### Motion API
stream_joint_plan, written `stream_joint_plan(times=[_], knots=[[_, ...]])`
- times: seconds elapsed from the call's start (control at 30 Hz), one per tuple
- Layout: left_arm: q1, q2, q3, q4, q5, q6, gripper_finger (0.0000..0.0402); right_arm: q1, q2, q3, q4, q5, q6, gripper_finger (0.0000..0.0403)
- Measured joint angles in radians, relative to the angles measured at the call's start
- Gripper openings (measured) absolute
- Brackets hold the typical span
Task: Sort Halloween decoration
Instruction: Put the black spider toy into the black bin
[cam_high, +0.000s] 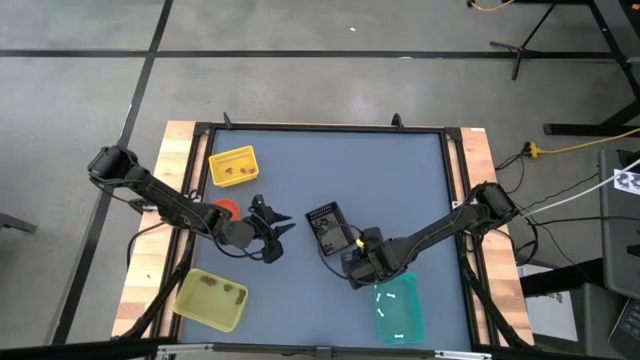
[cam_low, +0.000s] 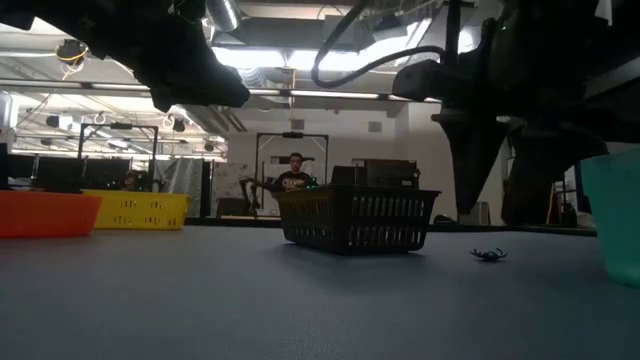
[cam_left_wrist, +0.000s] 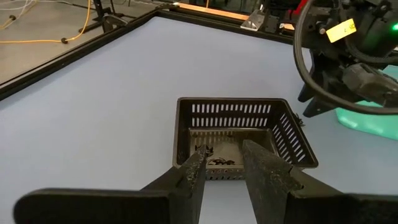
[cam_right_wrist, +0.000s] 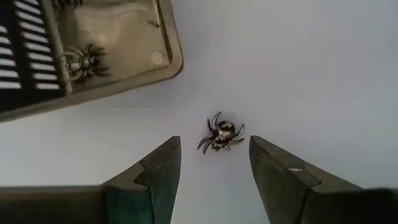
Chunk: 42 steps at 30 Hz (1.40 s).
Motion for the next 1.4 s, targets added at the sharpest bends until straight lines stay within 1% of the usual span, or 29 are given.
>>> stream_joint_plan(times=[0.17, 0.53, 0.9, 1.0, 1.23, 1.4], knots=[[0.0, 0.0, 0.0, 0.0, 0.0, 0.0, 0.0092, 0.0, 0.013, 0.0, -0.002, 0.005, 0.017, 0.0191], [0.0, 0.0, 0.0, -0.001, 0.0, 0.0, 0.0092, 0.0, 0.091, 0.0, 0.004, -0.003, 0.022, 0.0191], [0.0, 0.0, 0.0, -0.001, 0.0, 0.0, 0.0092, 0.0, 0.101, 0.0, 0.004, 0.002, 0.027, 0.0189], [0.0, 0.0, 0.0, -0.001, 0.0, 0.0, 0.0092, 0.0, 0.108, 0.001, 0.007, 0.004, 0.027, 0.0175], [0.0, 0.0, 0.0, -0.001, 0.0, -0.001, 0.0092, 0.002, 0.119, 0.003, 0.021, 0.008, 0.026, 0.0121], [0.0, 0.0, 0.0, -0.001, 0.0, 0.0, 0.0092, 0.001, 0.12, 0.003, 0.023, 0.011, 0.025, 0.0104]])
